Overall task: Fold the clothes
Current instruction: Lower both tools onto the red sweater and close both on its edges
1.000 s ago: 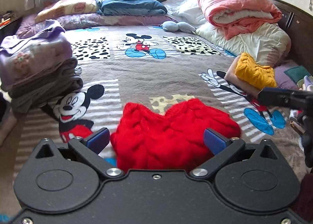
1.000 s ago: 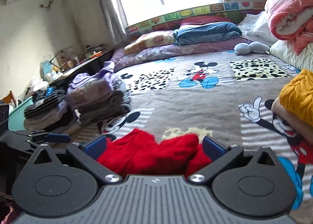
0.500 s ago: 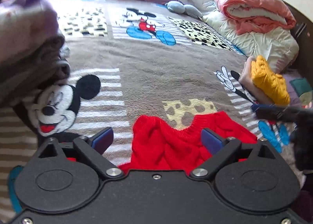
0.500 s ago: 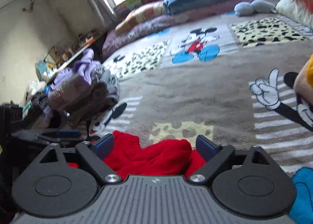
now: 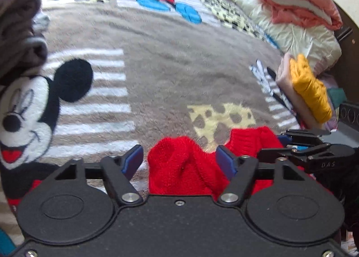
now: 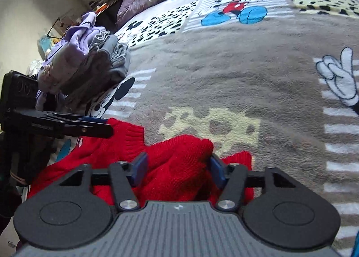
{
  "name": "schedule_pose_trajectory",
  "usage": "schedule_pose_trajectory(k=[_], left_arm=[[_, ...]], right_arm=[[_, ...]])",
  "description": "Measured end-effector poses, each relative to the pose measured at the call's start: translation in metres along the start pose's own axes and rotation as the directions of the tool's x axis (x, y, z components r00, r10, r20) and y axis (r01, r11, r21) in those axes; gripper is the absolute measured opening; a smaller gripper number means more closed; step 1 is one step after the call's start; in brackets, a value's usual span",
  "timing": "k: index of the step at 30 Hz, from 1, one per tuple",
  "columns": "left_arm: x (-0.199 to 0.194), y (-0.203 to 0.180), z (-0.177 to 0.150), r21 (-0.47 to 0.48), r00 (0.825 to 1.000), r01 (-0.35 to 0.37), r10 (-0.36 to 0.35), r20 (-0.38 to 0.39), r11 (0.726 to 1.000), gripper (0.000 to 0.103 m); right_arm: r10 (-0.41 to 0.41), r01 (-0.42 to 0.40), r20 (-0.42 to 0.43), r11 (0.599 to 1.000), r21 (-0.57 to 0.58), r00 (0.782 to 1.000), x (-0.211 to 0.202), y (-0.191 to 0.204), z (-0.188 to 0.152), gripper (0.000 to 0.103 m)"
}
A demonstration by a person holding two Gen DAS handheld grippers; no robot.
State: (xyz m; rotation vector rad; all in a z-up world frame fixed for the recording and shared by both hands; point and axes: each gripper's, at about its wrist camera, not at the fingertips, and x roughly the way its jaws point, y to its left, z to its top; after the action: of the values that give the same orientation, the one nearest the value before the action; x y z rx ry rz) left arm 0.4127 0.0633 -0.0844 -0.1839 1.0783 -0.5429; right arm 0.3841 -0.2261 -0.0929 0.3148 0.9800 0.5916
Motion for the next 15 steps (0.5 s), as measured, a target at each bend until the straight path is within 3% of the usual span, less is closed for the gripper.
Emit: schedule_pose_trajectory(k=[3, 5, 10, 15], left_arm=[[0.002, -0.008, -0.002, 0.046, 1.000, -0.013, 0.014, -0.008, 0.999, 0.035], [-0.006, -0.017, -0.001, 0.086, 1.000, -0.021, 0.020, 0.012, 0.996, 0.027], [-0.040, -0.043, 0.007, 0.163, 0.995, -0.052, 0.037, 0.095, 0.985, 0.024], [-0.087, -0.071, 0.020, 0.209, 0.978, -0.100, 0.057, 0.202, 0.973, 0.023]], right_arm=[[0.043, -0.043, -0.002, 0.999, -0.006, 0.999, 0.000, -0.001, -0.001, 0.033], [0.067, -0.067, 0.019, 0.998, -0.004, 0.998, -0.007, -0.001, 0.000, 0.027], [0.106, -0.105, 0.101, 0.994, -0.010, 0.989, -0.037, 0.007, 0.010, 0.023], [0.124, -0.118, 0.184, 0.992, -0.046, 0.975, -0.079, 0.025, 0.028, 0.022]])
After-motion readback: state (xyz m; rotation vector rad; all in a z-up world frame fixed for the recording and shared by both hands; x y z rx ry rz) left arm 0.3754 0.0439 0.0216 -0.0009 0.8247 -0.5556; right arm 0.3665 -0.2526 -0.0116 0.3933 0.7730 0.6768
